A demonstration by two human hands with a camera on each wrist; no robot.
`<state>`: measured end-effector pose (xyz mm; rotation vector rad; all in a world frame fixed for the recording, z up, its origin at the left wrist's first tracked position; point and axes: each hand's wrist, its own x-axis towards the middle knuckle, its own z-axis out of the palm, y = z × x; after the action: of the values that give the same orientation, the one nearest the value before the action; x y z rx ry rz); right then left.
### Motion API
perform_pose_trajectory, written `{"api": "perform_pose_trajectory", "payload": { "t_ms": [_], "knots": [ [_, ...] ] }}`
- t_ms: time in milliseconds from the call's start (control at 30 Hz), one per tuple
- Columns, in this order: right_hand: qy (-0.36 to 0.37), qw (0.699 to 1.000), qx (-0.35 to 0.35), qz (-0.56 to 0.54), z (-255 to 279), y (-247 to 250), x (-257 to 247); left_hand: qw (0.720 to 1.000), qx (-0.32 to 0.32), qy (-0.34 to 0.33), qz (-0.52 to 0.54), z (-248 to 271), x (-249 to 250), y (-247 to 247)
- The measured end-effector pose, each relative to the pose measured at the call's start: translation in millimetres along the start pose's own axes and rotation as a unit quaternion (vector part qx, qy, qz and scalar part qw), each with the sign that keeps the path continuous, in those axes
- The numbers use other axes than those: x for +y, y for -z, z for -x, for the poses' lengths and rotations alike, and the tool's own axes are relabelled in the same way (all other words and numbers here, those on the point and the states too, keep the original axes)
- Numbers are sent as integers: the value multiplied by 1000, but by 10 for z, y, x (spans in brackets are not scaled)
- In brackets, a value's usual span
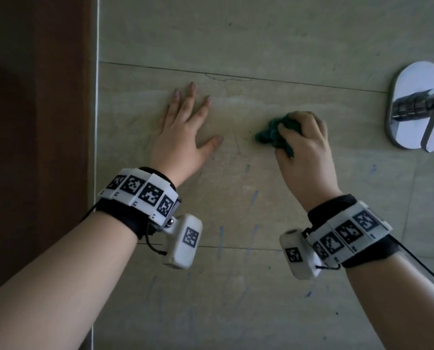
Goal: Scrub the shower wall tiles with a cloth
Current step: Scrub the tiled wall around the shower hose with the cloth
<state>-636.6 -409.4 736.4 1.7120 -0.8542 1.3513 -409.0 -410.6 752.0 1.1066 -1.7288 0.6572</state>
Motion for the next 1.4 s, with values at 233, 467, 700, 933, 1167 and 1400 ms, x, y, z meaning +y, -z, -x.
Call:
{"api": "perform_pose_trajectory", "payload": {
  "t_ms": [233, 467, 700, 933, 1167, 1400],
  "knots": [
    [108, 985, -108, 76, 272, 39, -72, 1000, 1, -8, -28, 19, 30, -47],
    [16, 998, -51, 32, 200, -73, -119, 999, -3, -22, -38, 31, -14, -48],
    [-41, 999, 5, -5, -225, -37, 0, 999, -17, -24, -23, 29, -57, -15],
    [85, 993, -86, 10, 80, -183, -298, 999, -21, -16, -39, 56, -37, -13],
    [188, 969, -149, 60, 164, -9, -105, 999, -20, 1, -27, 70, 49, -23],
    [153, 977, -145, 24, 313, -98, -282, 999, -32, -11, -23, 50, -15, 6]
  ]
}}
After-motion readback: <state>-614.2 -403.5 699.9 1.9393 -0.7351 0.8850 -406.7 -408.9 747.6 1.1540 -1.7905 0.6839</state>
